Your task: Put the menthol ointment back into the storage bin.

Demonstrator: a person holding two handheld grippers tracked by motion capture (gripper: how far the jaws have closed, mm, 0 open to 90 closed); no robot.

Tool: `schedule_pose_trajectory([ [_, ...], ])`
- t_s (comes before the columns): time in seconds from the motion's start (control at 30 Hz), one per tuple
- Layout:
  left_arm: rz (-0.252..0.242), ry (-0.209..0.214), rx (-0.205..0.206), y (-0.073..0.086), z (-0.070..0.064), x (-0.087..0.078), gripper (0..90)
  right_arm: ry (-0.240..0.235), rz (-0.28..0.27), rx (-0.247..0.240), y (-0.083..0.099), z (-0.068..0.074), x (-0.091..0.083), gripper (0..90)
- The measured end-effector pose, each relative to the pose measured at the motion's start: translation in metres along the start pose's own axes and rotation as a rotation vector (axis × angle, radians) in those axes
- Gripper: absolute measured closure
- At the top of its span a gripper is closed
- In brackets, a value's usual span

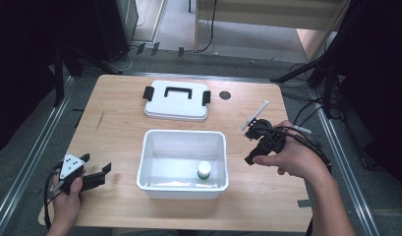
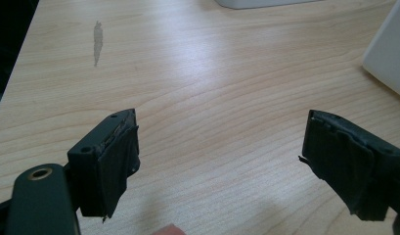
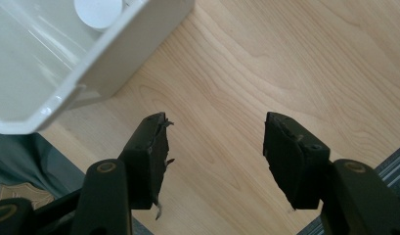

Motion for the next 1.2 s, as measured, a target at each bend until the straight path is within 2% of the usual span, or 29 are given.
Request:
schedule_pose_trajectory([
  [0.1,0.000,0.001,0.001,0.000,0.000,0.000,14.8,-0.004,0.002,0.020,0.009,-0.005,0.007,42.0],
  [0.23,-0.001,0.002,0.001,0.000,0.000,0.000,14.8,-0.011,-0.024,0.044,0.019,-0.011,0.017,37.6],
  [0.33,0.001,0.001,0.003,0.000,0.000,0.000,14.8,0.014,-0.062,0.070,0.027,-0.014,0.026,32.2],
  [0.4,0.002,0.001,0.003,0.000,0.000,0.000,14.8,0.041,-0.126,0.087,0.033,-0.016,0.032,28.2],
  [0.47,0.003,0.000,0.003,0.000,0.000,0.000,14.8,0.044,-0.170,0.119,0.039,-0.017,0.036,25.9],
  [0.5,0.003,0.000,0.002,0.000,0.000,0.000,14.8,0.058,-0.222,0.168,0.046,-0.019,0.042,23.8],
  [0.53,0.004,0.001,0.003,0.000,0.000,0.000,14.8,0.058,-0.222,0.168,0.046,-0.019,0.042,23.8],
  [0.63,0.005,0.001,0.004,0.000,0.000,0.000,14.8,0.065,-0.318,0.224,0.059,-0.020,0.051,19.4],
  [0.77,0.005,0.000,0.005,0.000,0.000,0.000,14.8,0.113,-0.425,0.300,0.076,-0.018,0.066,13.7],
  [0.93,0.006,-0.001,0.003,0.000,0.000,0.000,14.8,0.132,-0.571,0.377,0.094,-0.014,0.084,12.7],
  [1.13,0.004,-0.002,0.004,0.000,0.000,0.000,14.8,0.147,-0.669,0.434,0.112,-0.011,0.100,12.1],
  [1.2,0.004,-0.001,0.004,0.000,0.000,0.000,14.8,0.135,-0.695,0.460,0.119,-0.011,0.106,12.1],
])
Point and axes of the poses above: each handheld gripper's, and its own axes: x roughly forward along the jaws, y roughly out of its underside, z roughly to its left, the point moved 2 cm from there along x, roughly forward along the jaws, and after that the axes turned 8 degrees about y, right-handed, at the moved point
